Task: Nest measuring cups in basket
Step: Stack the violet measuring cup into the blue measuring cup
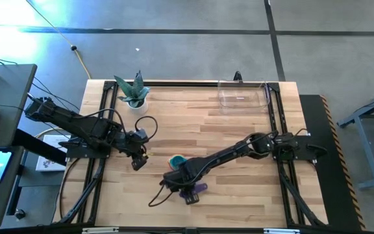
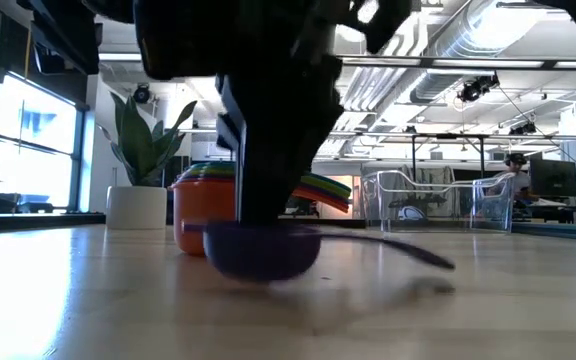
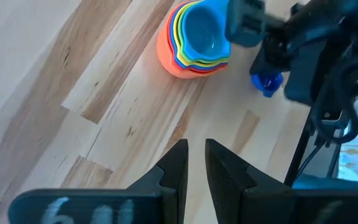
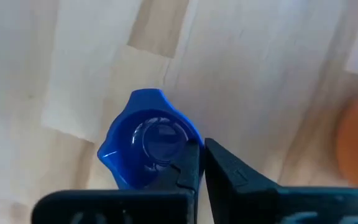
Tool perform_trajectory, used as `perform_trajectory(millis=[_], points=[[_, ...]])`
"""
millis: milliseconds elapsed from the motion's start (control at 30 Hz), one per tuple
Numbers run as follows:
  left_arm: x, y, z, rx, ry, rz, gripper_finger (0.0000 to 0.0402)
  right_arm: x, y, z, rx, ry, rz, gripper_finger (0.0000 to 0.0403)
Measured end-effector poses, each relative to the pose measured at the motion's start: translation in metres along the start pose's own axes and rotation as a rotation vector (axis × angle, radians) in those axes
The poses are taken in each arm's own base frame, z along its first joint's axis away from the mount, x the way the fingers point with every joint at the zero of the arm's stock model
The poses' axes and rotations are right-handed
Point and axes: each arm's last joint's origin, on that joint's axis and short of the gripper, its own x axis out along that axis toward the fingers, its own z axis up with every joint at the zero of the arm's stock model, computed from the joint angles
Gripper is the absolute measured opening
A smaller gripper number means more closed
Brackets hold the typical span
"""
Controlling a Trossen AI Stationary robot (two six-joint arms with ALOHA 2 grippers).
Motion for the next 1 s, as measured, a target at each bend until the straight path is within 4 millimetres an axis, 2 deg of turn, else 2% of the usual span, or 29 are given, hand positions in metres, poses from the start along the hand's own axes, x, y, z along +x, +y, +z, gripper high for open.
perform_trajectory(millis=[300, 600, 767, 1000], points=[[0.000, 0.000, 0.000, 0.090, 0.002, 0.002, 0.0046, -0.047, -0.001, 0.001, 0.197, -0.075, 0.003, 0.0002], [0.000, 0.000, 0.000, 0.190, 0.002, 0.002, 0.0046, -0.085, -0.039, -0.002, 0.430, -0.127, -0.051, 0.0001], [0.000, 0.000, 0.000, 0.211, 0.002, 0.003, 0.0046, -0.091, -0.063, -0.003, 0.535, -0.135, -0.040, 0.0001], [0.000, 0.001, 0.000, 0.212, 0.001, 0.004, 0.0046, -0.096, -0.084, -0.005, 0.540, -0.146, -0.045, 0.0000]])
